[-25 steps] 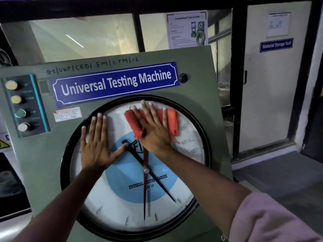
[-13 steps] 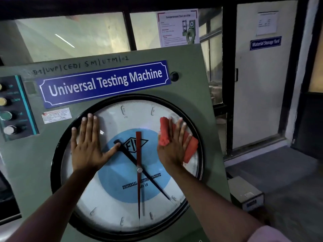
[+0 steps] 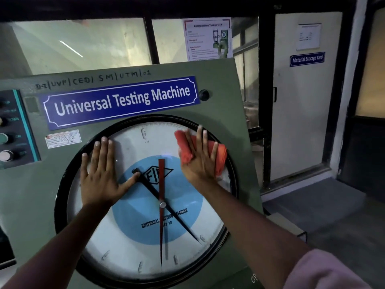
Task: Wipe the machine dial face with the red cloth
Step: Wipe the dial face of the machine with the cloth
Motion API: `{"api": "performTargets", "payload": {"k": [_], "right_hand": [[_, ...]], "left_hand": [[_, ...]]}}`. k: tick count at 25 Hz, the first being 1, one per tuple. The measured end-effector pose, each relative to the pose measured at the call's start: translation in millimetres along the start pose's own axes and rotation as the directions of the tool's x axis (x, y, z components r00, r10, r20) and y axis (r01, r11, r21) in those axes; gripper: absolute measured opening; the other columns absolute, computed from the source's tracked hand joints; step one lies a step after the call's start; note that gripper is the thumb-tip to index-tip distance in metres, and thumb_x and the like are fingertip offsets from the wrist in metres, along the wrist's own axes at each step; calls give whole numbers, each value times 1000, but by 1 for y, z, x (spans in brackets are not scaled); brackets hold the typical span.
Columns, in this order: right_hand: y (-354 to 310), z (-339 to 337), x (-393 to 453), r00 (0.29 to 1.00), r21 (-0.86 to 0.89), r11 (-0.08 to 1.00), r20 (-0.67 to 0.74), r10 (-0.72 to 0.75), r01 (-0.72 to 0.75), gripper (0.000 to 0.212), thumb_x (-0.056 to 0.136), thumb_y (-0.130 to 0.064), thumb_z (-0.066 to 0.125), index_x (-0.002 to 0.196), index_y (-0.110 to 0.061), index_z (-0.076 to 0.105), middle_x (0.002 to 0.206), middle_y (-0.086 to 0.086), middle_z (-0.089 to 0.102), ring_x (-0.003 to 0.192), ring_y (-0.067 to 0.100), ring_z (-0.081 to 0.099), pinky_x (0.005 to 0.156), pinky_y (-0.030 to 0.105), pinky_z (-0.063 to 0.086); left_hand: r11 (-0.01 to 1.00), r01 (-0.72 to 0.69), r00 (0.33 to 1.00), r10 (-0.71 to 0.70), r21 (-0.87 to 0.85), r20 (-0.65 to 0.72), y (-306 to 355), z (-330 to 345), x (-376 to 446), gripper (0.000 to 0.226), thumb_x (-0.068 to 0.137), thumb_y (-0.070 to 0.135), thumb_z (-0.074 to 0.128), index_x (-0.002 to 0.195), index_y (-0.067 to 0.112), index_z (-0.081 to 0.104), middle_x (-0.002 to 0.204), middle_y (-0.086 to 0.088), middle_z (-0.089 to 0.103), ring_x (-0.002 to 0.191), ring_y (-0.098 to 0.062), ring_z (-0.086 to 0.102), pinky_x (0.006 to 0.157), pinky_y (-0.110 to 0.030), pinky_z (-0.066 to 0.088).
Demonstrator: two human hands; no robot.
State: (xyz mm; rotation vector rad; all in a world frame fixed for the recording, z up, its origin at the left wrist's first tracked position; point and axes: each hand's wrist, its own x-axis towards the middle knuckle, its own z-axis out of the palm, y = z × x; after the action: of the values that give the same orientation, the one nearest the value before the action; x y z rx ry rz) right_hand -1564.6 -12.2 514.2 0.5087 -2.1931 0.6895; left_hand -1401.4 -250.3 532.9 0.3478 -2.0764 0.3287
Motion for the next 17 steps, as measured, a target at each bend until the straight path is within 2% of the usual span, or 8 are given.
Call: {"api": "performTargets", "payload": {"k": [2,5,7,8,10,12,15,17], "right_hand": [[-16,-4,14,999,38,998,16,45,-45,84,104,-49,45,172,-33,-1,181,8,-7,167,28,-4,130,64,1],[-9,11,-46,997,-27,996,20,-81,81,87,102,-52,44,172,-34,-5,181,8,-1,167,29,0,130,65,13],[4,11,-55,990,-34,990,40,-132,134,86,102,-54,44,171,-36,-3,181,7,0,167,28,1,129,66,16],[3,9,-40,992,-25,991,17,-128,128,82,103,-54,42,171,-37,0,181,7,1,167,28,1,129,66,14],[-8,-3,0,1000,10,1000,-1,-25,25,78,105,-52,39,172,-37,2,181,8,-4,167,28,-2,131,66,5],[-18,-2,3,997,16,997,2,75,-75,80,104,-51,40,172,-34,1,181,10,-7,167,29,-6,130,65,-1],[-13,13,-49,998,-12,999,31,51,-51,81,105,-52,39,172,-33,-2,180,9,-8,166,28,-8,130,67,6],[-2,12,-44,998,-11,1000,60,7,-7,79,107,-54,38,172,-36,-4,180,7,-9,166,26,-8,130,67,7]], "left_hand": [[1000,-5,1000,5,0,-4,0,0,1,121,85,90,36,174,16,0,183,0,-2,169,-16,-1,136,-42,-8],[1000,-8,1000,8,-5,8,0,-1,1,121,85,90,37,174,17,0,183,1,-5,169,-16,-3,135,-41,-10],[1000,-7,1000,7,-12,1,1,-2,1,120,86,89,38,174,16,0,183,1,-6,169,-16,-3,135,-41,-10],[1000,-9,1000,9,-10,3,1,-3,1,120,86,89,37,174,16,0,183,1,-6,169,-16,-3,136,-42,-10],[1000,-9,1000,9,-12,1,1,-3,0,121,86,89,37,174,16,-1,183,0,-5,169,-16,-4,136,-42,-9],[1000,-15,1000,15,-13,8,1,-3,1,121,86,89,36,174,15,0,183,0,-6,169,-16,-5,136,-42,-10],[1000,-19,1000,19,-17,9,1,-3,0,120,86,89,37,174,15,1,183,-1,-4,169,-17,-4,136,-42,-10],[1000,-15,1000,15,-15,-3,0,-1,0,120,87,89,36,174,15,1,183,-1,-3,169,-17,-3,136,-43,-9]]}}
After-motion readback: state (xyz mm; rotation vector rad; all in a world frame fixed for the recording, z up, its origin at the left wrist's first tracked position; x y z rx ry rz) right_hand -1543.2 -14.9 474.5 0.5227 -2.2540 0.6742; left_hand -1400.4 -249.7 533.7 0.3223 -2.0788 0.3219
